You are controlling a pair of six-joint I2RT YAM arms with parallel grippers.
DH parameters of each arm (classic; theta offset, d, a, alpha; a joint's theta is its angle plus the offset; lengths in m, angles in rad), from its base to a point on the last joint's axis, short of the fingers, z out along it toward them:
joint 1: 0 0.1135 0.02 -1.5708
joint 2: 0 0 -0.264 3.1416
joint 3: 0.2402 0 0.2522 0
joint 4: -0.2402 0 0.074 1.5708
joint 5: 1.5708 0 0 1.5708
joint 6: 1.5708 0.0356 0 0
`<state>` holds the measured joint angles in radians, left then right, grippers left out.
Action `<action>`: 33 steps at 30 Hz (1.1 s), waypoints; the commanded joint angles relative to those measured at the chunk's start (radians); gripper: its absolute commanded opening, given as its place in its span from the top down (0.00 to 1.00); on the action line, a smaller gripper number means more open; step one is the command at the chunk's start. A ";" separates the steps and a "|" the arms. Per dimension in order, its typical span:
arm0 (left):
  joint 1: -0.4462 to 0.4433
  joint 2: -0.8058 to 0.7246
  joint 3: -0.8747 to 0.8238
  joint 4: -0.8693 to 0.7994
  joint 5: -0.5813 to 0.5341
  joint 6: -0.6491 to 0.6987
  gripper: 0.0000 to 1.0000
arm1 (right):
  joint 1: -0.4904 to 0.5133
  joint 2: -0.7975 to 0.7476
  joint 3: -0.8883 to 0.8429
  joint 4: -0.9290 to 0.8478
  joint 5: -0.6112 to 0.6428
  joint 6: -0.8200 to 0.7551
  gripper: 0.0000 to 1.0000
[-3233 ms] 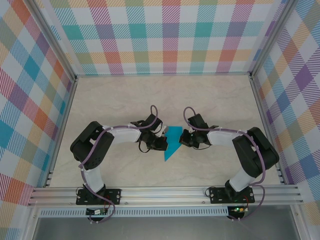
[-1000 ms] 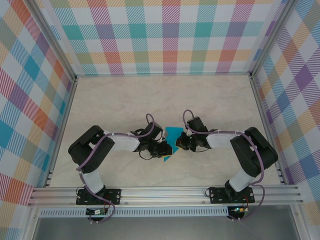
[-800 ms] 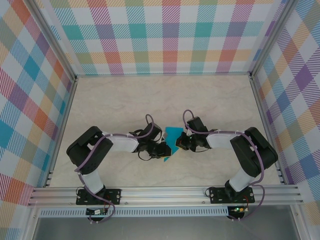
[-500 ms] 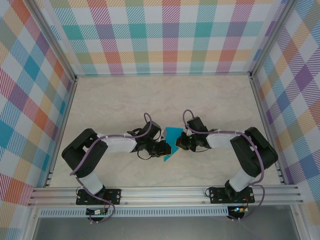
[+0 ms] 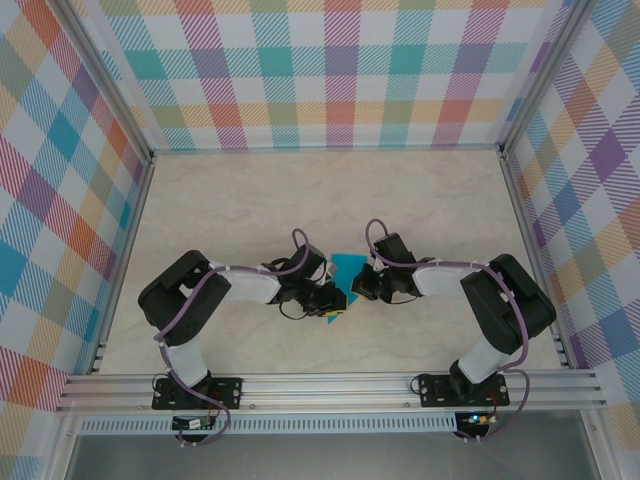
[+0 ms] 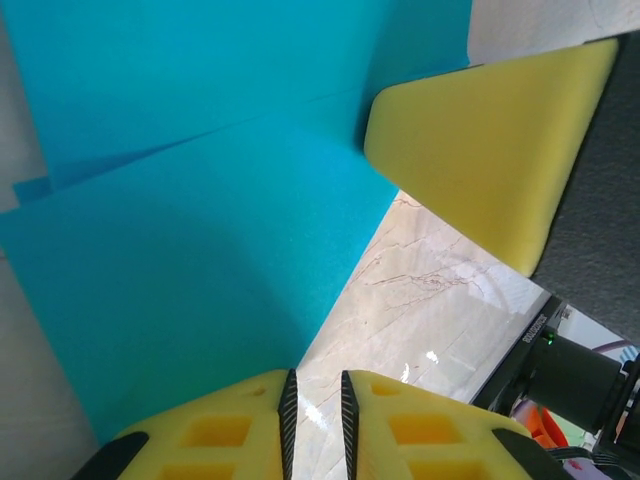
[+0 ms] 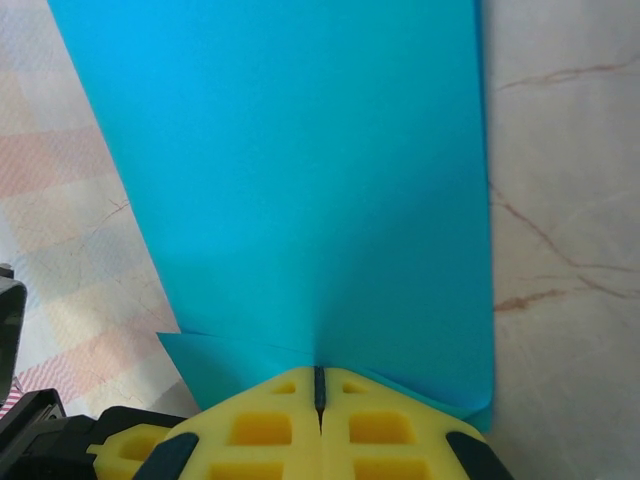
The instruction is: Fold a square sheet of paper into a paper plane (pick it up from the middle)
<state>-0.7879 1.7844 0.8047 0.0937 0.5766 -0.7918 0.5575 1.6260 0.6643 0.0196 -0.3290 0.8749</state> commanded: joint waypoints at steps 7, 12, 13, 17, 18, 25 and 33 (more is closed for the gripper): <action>-0.009 -0.087 -0.107 -0.251 0.012 0.091 0.78 | 0.001 0.040 -0.010 -0.153 0.085 -0.009 0.96; -0.009 -0.152 -0.116 -0.325 -0.003 0.110 0.78 | 0.001 0.038 -0.012 -0.156 0.090 -0.005 0.96; -0.009 -0.164 -0.116 -0.336 -0.014 0.110 0.78 | 0.001 0.038 -0.012 -0.155 0.090 -0.004 0.96; -0.010 -0.204 -0.094 -0.350 -0.059 0.105 0.78 | 0.001 0.037 -0.014 -0.149 0.085 0.000 0.96; -0.009 -0.213 -0.087 -0.343 -0.064 0.098 0.78 | 0.001 0.037 -0.012 -0.150 0.083 -0.002 0.96; -0.010 -0.211 -0.004 -0.259 -0.143 0.063 0.78 | 0.000 0.035 0.003 -0.152 0.080 -0.001 0.95; -0.009 -0.065 0.076 -0.216 -0.176 0.068 0.79 | 0.001 0.010 0.021 -0.150 0.073 0.005 0.95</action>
<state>-0.7898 1.6733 0.8616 -0.1261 0.4274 -0.7212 0.5583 1.6260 0.6884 -0.0303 -0.3202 0.8753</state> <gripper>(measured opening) 0.207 0.055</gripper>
